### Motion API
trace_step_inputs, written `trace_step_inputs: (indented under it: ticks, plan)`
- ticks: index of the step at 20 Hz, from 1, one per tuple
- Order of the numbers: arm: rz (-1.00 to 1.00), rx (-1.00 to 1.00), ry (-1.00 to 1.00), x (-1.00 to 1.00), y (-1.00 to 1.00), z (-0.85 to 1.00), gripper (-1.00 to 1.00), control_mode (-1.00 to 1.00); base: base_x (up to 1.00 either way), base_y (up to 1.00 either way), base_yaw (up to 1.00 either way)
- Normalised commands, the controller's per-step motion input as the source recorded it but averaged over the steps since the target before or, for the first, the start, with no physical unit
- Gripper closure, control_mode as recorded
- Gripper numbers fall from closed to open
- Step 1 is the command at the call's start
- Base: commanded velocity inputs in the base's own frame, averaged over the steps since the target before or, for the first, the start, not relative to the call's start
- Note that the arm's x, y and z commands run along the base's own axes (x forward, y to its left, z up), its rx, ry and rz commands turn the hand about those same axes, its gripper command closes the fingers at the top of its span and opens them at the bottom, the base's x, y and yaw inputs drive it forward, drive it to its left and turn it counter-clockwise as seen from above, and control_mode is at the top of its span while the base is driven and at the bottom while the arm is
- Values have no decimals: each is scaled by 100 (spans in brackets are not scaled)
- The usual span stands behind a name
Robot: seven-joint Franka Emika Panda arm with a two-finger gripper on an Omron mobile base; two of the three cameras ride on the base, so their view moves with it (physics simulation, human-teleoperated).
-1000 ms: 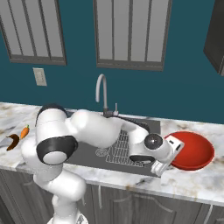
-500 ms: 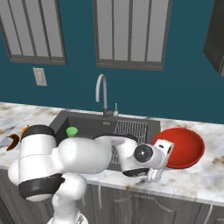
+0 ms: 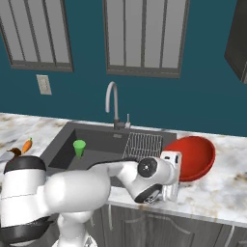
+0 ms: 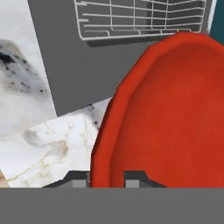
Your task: Remove the carrot and banana from the sink. Then move the bowl and cup from the counter to the sink for washing.
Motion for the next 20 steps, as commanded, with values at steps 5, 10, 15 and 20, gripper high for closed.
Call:
trace_step_inputs:
  ticks: [5, 10, 15, 20]
  plan:
    - [15, -9, 23, -7, 16, 35, 100, -100, 0, 0, 0]
    - [15, 0, 25, -11, 18, 31, 100, -100, 0, 0, 0]
    - [13, 0, 16, -11, 19, 29, 100, -100, 0, 0, 0]
    - [10, 1, 13, -12, 15, 29, 100, -100, 0, 0, 0]
